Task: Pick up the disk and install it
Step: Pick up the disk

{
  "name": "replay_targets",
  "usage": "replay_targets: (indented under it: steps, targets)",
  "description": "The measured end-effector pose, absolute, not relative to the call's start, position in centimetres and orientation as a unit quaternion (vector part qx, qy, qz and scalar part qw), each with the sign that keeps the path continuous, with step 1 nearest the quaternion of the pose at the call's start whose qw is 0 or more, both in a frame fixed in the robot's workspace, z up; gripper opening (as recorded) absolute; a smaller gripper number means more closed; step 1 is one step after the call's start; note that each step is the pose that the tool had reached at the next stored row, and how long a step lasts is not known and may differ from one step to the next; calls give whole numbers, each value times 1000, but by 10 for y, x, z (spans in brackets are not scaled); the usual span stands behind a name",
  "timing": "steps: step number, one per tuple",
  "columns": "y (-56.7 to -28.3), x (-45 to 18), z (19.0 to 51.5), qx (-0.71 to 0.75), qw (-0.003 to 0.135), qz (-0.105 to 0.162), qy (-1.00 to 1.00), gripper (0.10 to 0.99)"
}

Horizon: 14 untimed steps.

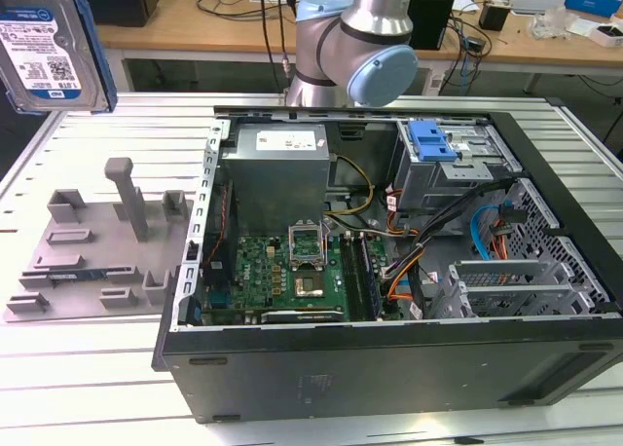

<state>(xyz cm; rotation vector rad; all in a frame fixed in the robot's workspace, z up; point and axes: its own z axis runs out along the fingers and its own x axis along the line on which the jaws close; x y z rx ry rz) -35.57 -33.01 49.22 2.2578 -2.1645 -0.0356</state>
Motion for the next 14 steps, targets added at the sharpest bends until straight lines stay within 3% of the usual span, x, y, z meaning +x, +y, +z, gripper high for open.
replay_targets:
  steps: [14]
  targets:
    - [-360,-311,492,722,7,-11,-692,369]
